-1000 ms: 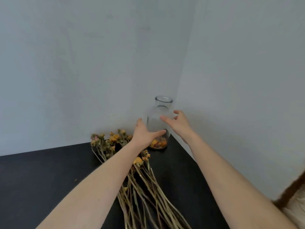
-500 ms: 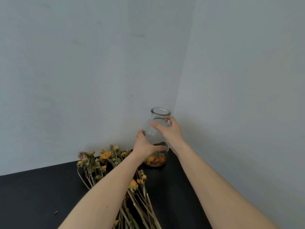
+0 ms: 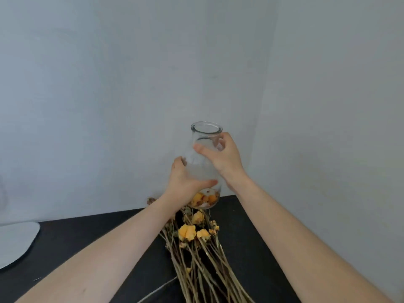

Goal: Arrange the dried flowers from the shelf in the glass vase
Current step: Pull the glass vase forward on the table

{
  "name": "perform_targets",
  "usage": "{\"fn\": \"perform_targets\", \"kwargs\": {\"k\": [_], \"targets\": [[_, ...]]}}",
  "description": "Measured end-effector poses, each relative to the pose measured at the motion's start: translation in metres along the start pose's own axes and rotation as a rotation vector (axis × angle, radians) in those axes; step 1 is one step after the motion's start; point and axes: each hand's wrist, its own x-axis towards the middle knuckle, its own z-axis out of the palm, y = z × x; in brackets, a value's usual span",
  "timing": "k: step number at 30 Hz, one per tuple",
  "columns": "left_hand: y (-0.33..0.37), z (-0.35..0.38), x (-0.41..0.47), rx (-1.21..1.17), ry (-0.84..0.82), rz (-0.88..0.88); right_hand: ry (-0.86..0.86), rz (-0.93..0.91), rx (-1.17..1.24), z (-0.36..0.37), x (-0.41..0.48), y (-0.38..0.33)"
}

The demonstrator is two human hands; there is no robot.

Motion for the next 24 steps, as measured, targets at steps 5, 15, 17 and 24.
{"fn": "perform_targets", "kwargs": {"k": [5,15,17,24], "targets": [[0.007,-0.074,-0.061,0.042,0.116,-0.018,-0.126,-0.058,0.078,0.039,-0.049,-0.049],[-0.029,-0.172,-0.198,0.074,0.174,-0.116,-0.319,-0.013,0.201,0.107,-0.177,-0.084],[-0.036,-0.181,-0.220,0.075,0.177,-0.106,-0.351,0.010,0.204,0.113,-0.198,-0.087],[-0.054,-0.191,-0.271,0.049,0.208,-0.136,-0.389,0.051,0.162,0.124,-0.246,-0.087]]}}
